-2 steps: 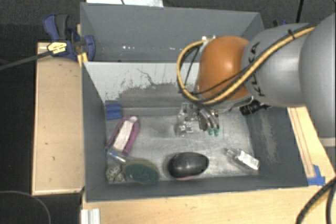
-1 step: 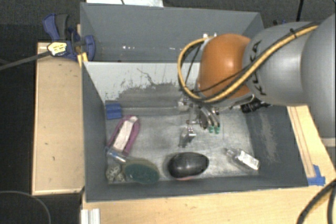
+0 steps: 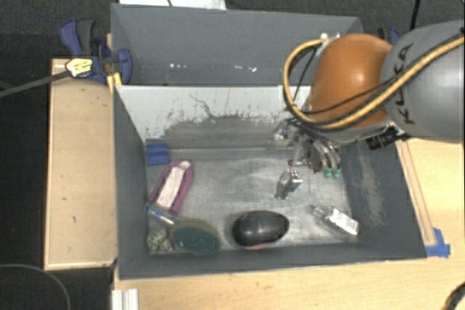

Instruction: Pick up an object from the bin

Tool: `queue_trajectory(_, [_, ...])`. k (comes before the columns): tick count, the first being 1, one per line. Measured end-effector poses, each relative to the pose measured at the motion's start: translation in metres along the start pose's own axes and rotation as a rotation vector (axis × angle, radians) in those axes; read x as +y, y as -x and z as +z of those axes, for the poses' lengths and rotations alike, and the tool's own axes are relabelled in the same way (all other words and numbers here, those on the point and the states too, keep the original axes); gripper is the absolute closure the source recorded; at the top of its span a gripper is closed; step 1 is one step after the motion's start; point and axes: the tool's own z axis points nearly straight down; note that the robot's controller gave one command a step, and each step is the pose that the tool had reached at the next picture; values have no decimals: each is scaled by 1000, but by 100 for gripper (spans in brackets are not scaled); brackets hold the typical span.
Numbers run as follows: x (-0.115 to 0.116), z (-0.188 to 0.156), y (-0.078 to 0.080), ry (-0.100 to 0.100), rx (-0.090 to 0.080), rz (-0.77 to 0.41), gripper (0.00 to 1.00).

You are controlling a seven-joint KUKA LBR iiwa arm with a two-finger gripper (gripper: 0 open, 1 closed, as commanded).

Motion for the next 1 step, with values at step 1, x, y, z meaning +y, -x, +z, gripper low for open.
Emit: queue_trajectory(1, [-33, 60, -65, 1, 12, -179, 0])
